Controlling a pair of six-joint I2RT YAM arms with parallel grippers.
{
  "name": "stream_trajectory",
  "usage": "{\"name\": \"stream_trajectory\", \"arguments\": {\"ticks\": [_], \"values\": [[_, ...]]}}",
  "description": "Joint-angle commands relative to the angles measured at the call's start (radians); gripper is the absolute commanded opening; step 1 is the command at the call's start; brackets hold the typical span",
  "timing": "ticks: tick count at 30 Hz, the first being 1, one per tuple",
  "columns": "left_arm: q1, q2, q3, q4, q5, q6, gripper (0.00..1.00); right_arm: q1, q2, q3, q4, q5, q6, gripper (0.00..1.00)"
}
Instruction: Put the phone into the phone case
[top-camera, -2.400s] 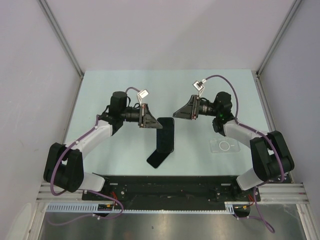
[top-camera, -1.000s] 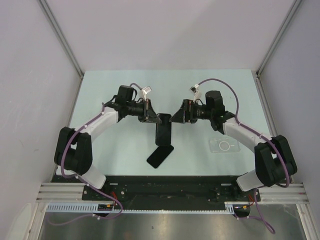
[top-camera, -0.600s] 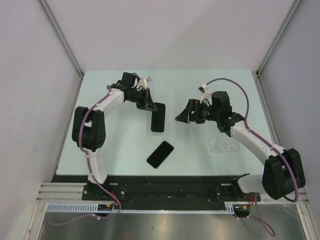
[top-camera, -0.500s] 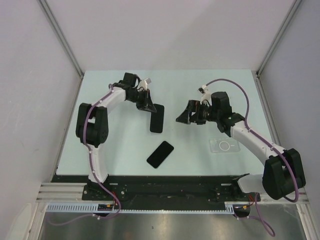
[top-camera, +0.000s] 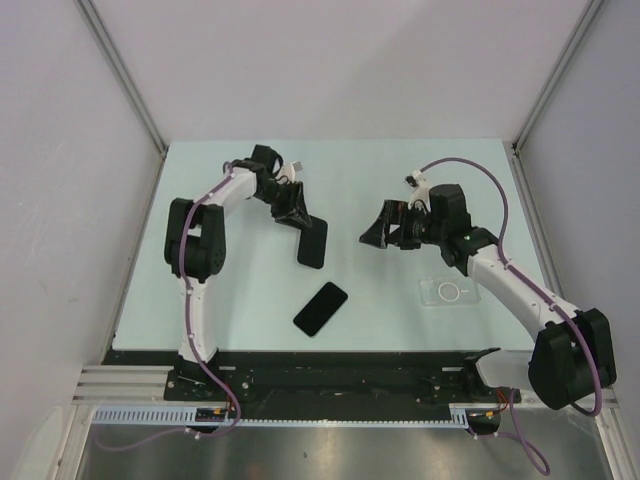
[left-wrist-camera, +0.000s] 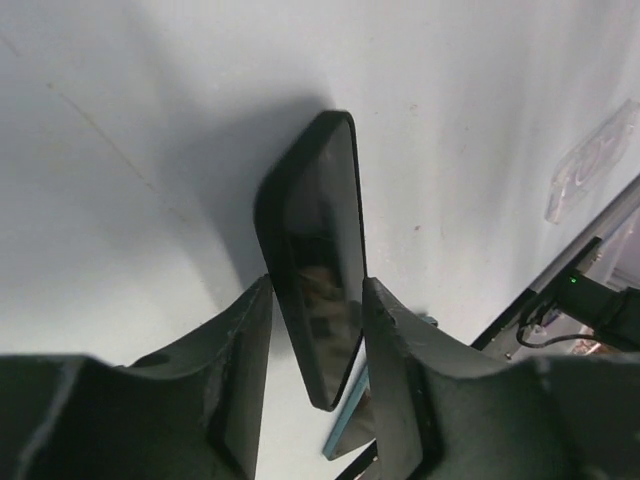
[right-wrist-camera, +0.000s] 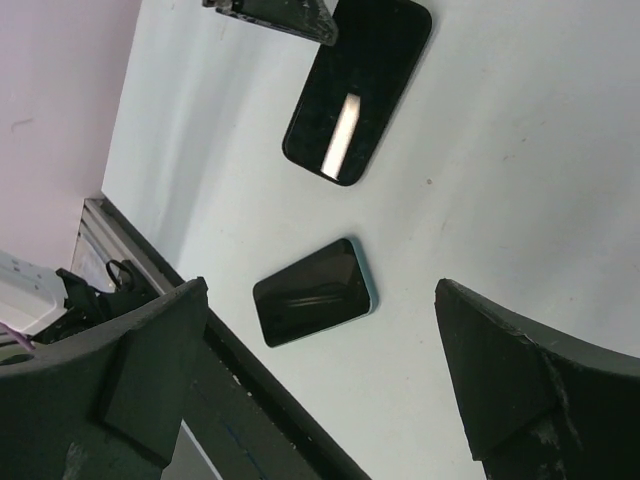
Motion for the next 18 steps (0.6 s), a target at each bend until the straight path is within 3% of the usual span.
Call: {"name": "stream_trajectory", "arguments": {"ticks": [1, 4, 10, 11, 14, 16, 18], "values": [[0.008, -0.03, 0.047, -0.025, -0.066, 0.046, 0.46, -0.022, -0.012, 0.013, -0.05, 0.061, 0.036, 1.0], [0.009, -0.057, 0.045, -0.029, -0.103, 0.042, 0.5, -0.037, -0.019, 0.015, -0.096, 0.101, 0.074, 1.0], [0.009, -0.171, -0.01, -0.023, -0.21, -0.018, 0.57, -0.051, -0.047, 0.013, -0.26, 0.397, 0.252, 1.0], [0.008, -0.227, -0.027, -0.012, -0.219, -0.024, 0.69, -0.051, -0.048, 0.013, -0.319, 0.432, 0.314, 1.0], [0.002, -0.355, -0.116, 0.017, -0.253, -0.047, 0.88, -0.065, -0.061, 0.013, -0.46, 0.607, 0.43, 1.0], [-0.011, -0.424, -0.188, 0.028, -0.278, -0.059, 0.98, -0.077, -0.074, 0.013, -0.524, 0.723, 0.539, 0.99], [-0.026, -0.519, -0.264, 0.029, -0.308, -0.067, 1.0, -0.099, -0.08, 0.013, -0.611, 0.794, 0.638, 0.95]]}}
